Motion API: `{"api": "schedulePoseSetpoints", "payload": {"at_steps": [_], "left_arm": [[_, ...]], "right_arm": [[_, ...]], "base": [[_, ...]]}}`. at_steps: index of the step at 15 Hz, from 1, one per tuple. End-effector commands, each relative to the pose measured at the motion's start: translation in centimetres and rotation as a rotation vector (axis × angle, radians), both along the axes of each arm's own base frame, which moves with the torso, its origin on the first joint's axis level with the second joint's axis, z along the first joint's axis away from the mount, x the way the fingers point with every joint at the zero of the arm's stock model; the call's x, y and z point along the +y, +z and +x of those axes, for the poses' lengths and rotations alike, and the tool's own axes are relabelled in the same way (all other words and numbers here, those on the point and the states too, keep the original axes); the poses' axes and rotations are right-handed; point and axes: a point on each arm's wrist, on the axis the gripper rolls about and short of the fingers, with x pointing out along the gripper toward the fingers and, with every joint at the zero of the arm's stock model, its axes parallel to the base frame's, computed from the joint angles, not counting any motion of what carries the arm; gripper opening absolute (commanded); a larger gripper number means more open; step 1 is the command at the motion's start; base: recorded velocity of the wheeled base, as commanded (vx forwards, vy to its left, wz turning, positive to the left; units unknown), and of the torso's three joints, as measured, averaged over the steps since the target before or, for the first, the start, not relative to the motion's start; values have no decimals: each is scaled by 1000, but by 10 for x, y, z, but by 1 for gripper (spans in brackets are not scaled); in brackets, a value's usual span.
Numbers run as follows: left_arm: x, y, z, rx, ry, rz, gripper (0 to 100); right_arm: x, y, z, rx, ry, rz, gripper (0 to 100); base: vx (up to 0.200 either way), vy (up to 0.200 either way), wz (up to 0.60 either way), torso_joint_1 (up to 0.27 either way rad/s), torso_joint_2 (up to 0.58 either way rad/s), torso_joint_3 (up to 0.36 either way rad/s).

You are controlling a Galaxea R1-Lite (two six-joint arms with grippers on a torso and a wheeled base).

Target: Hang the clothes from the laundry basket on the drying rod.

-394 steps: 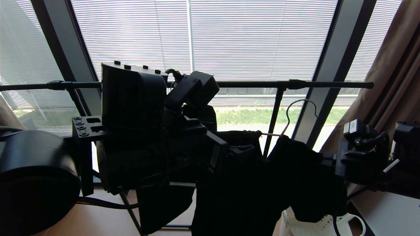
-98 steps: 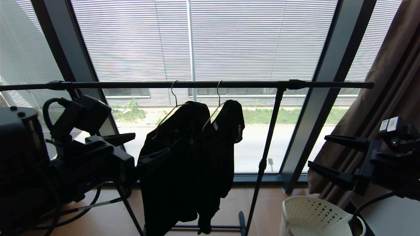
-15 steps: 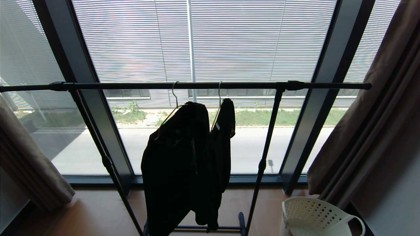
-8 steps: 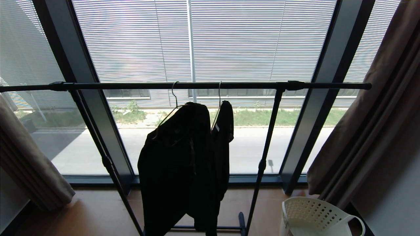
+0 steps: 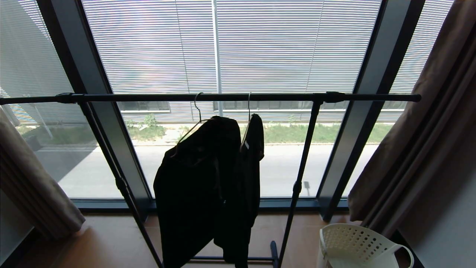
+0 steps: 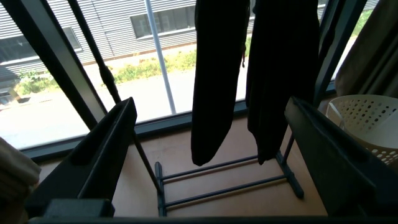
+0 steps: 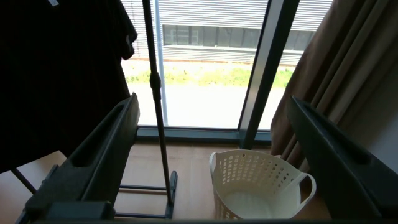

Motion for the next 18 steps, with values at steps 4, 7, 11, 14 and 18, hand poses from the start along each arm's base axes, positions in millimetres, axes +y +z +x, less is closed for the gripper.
{"api": "schedulePoseSetpoints", "payload": {"at_steps": [4,7,11,14,18], "left_arm": [[0,0,0,1,0,1,100],[0,0,0,1,0,0,100],[0,0,0,1,0,0,100],[0,0,0,1,0,0,100],[0,0,0,1,0,1,100]], "right_arm": [[0,0,0,2,0,-1,100],[0,0,0,0,0,1,100],[0,0,0,0,0,-2,100],[0,0,0,0,0,-4,100],[0,0,0,0,0,-4,100]], "base": [[0,0,0,0,0,0],[0,0,0,0,0,0],[0,0,0,0,0,0],[0,0,0,0,0,0],[0,0,0,0,0,0]]}}
